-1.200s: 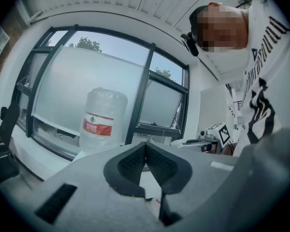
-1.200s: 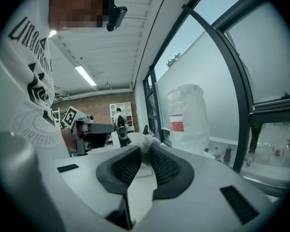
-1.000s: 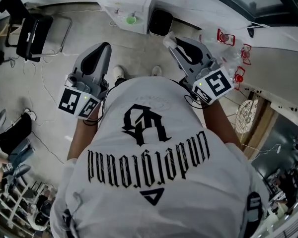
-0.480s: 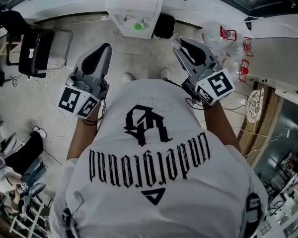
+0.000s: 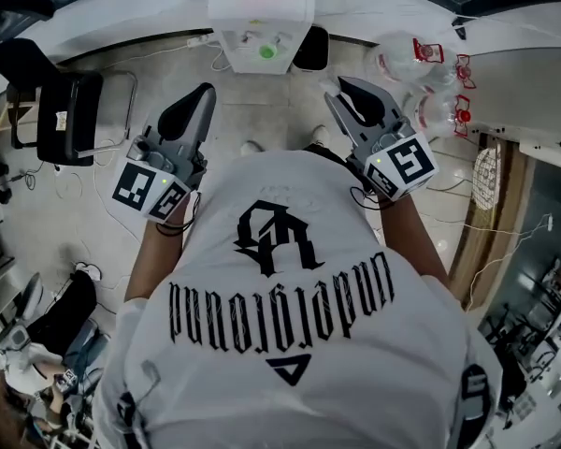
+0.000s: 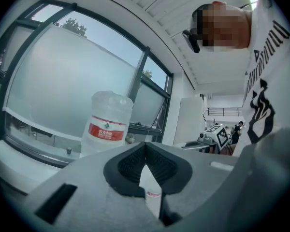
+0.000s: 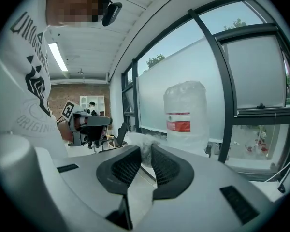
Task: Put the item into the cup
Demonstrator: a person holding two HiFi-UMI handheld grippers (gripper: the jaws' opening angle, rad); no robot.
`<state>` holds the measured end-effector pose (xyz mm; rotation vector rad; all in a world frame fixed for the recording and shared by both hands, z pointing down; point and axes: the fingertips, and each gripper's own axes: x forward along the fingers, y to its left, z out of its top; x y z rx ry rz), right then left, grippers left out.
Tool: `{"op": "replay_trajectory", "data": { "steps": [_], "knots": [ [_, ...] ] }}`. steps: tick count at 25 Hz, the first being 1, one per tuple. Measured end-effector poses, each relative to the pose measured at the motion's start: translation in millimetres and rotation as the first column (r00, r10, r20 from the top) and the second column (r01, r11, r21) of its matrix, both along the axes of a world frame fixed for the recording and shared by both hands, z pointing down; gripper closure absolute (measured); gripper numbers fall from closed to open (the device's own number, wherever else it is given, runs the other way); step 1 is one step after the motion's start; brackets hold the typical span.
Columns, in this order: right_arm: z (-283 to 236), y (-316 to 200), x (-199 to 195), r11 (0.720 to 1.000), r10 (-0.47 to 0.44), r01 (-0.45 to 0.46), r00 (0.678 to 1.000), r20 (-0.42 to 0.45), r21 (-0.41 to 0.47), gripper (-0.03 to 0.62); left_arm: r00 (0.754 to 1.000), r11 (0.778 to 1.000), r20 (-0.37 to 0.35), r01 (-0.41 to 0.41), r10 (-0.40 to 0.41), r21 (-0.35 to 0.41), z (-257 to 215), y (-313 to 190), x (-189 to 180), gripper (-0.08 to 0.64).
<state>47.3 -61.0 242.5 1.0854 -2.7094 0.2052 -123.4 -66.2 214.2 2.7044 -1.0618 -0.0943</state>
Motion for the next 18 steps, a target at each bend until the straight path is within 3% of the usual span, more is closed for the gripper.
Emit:
{"op": "replay_trajectory", "data": {
  "steps": [13,18],
  "knots": [
    [21.2,-8.5,-23.2,0.998,0.0,0.0,1.0,0.003,-0.056,0.523,0.998,0.998,0.058,-0.003,0.006,-0.055,34.0,-11.8,-11.9,0.545],
    [39.7,-27.4,-21.1,0.995,0.01,-0.01,1.0,0.003,-0.095,0.523,0.999,0.995,0.038,0.021,-0.017,-0.102,43.0,-24.7,-16.2,0.545]
  ]
}}
